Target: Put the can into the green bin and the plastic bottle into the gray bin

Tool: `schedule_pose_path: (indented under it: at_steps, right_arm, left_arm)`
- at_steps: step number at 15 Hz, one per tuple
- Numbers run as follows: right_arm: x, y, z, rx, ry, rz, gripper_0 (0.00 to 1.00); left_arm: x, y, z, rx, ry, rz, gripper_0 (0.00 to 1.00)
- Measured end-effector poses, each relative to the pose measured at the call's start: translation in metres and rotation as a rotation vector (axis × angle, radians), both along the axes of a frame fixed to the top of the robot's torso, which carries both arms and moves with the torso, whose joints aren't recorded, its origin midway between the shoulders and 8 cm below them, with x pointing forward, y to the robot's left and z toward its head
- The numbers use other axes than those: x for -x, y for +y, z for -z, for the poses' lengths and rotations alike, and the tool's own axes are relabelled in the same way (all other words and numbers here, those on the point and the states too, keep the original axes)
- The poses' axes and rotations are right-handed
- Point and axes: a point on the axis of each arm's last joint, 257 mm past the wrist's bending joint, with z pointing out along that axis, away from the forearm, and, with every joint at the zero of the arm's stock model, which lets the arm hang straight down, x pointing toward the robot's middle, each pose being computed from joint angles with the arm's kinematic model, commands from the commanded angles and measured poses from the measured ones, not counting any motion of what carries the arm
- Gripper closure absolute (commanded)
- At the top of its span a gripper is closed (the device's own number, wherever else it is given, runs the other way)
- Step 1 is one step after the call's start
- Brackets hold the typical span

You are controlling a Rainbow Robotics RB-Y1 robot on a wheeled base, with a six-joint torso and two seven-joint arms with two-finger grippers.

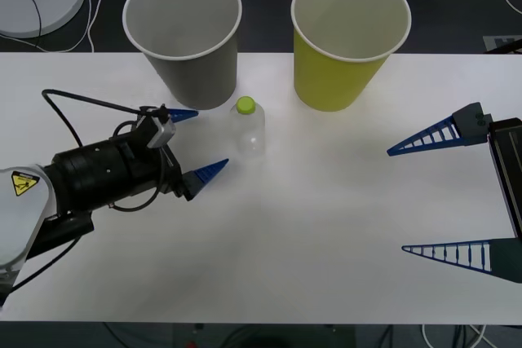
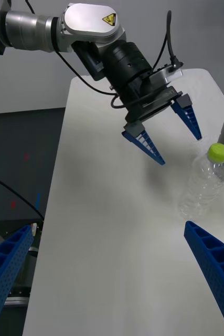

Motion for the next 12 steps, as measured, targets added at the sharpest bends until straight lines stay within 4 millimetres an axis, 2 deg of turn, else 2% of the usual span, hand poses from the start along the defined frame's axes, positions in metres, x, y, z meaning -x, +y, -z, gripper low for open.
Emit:
schedule_pose_path:
  at_steps: [8,12]
  right_arm:
    - [0.000,0.000,0.000,0.000,0.000,0.000,0.00]
    - [0.000,0.000,0.000,0.000,0.000,0.000,0.00]
  left_arm:
    - [-0.030,-0.019,0.010,0.012,0.010,-0.026,0.00]
    - [-0.037,-0.024,0.011,0.011,0.005,-0.033,0.00]
